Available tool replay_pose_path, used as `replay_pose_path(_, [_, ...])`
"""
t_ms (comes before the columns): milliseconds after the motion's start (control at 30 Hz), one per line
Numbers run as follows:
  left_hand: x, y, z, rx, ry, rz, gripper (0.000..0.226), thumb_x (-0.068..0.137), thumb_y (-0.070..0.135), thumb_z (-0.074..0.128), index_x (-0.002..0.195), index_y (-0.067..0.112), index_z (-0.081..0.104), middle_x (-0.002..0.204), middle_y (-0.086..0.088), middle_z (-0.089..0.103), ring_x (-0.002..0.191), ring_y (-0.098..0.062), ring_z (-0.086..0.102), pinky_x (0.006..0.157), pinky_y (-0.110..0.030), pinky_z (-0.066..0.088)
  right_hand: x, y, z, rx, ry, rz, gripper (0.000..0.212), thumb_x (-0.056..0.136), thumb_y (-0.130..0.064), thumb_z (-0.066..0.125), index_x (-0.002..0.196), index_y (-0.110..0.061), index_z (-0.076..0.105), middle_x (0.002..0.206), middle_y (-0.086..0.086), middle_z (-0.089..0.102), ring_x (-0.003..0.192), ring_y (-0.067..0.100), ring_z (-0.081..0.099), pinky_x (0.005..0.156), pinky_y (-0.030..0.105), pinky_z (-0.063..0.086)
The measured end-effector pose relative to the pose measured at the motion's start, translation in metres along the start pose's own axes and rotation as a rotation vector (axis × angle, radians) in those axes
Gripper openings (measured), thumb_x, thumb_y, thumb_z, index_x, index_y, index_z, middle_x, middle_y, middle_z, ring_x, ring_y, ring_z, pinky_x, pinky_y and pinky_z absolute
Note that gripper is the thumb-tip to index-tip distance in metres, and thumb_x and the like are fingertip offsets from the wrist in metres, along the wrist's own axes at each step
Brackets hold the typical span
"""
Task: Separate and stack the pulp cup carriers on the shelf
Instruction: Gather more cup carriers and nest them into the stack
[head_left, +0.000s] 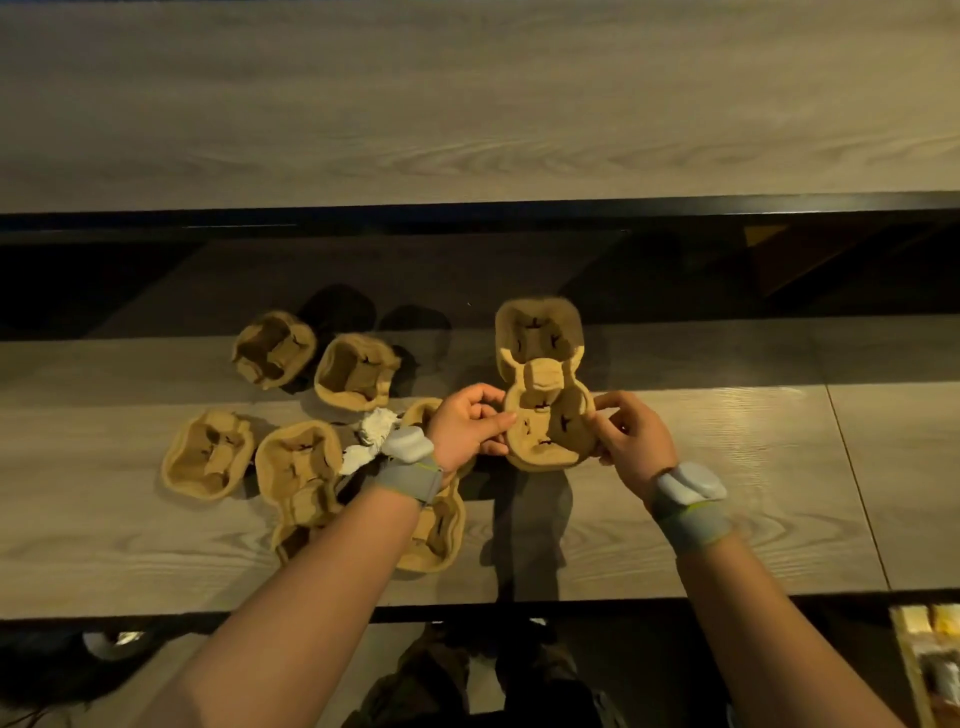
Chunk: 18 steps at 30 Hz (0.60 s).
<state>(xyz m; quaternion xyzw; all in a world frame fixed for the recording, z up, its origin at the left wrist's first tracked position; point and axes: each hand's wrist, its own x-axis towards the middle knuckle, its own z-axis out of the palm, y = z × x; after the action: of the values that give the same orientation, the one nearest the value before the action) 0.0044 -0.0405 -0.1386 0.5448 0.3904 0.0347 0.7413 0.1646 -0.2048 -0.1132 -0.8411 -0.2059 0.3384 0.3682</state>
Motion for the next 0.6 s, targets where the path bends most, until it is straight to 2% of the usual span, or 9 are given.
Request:
replay_pose_path(67, [-0.001,-0.004,-0.002,0.017,0.005,-0.01,0.017,0.087,0.009,0.07,0.102,0.015,0.065,0.073,-0.005,0.067,0.062,-0.013,0.065,0.056,-0.023,0.057,0.0,0.004,0.005,-0.037,0.0,0.002,0.007,0.096,-0.03,0.059,0.099,-0.024,0.06,0.074,0.004,0.069,0.065,0.02,0.069,0.058,0.034,0.059])
replay_pose_path(200, [0.002,-0.007,-0.002,0.079,0.057,-0.004,0.029,0.083,0.014,0.075,0.104,0.023,0.056,0.064,0.002,0.065,0.061,-0.015,0.067,0.055,-0.026,0.057,0.005,0.01,0.007,-0.06,0.028,0.017,0.008,0.095,-0.032,0.062,0.099,-0.027,0.057,0.076,0.002,0.069,0.062,0.014,0.068,0.048,0.025,0.056])
replay_pose_path(333, [0.006,-0.005,-0.003,0.181,0.07,0.052,0.027,0.083,0.02,0.075,0.102,0.025,0.057,0.058,0.002,0.063,0.056,-0.016,0.067,0.052,-0.029,0.058,0.008,0.017,0.004,-0.295,0.098,-0.1,0.012,0.09,-0.034,0.068,0.092,-0.022,0.068,0.077,0.002,0.065,0.066,0.02,0.066,0.058,0.043,0.059])
replay_pose_path(433, [0.008,-0.002,-0.005,0.296,0.069,0.1,0.024,0.084,0.025,0.075,0.102,0.027,0.059,0.055,0.001,0.064,0.05,-0.019,0.067,0.046,-0.028,0.055,0.012,0.017,0.003,-0.26,0.056,-0.081,0.012,0.089,-0.034,0.069,0.089,-0.022,0.068,0.073,-0.001,0.066,0.064,0.018,0.066,0.06,0.046,0.06])
replay_pose_path(500, [0.008,0.0,-0.005,0.376,0.066,0.102,0.025,0.084,0.029,0.074,0.104,0.028,0.059,0.053,0.001,0.063,0.047,-0.019,0.065,0.043,-0.026,0.053,0.016,0.015,0.001,-0.283,0.023,-0.059,0.014,0.089,-0.036,0.069,0.089,-0.022,0.067,0.074,-0.002,0.067,0.067,0.017,0.066,0.063,0.045,0.06])
replay_pose_path(600, [0.005,0.004,-0.009,0.409,0.075,0.087,0.026,0.084,0.031,0.073,0.106,0.028,0.059,0.059,0.001,0.064,0.053,-0.02,0.068,0.046,-0.026,0.053,0.018,0.01,-0.002,-0.36,0.054,-0.049,0.018,0.086,-0.039,0.071,0.088,-0.022,0.064,0.076,-0.003,0.064,0.066,0.009,0.058,0.059,0.033,0.052])
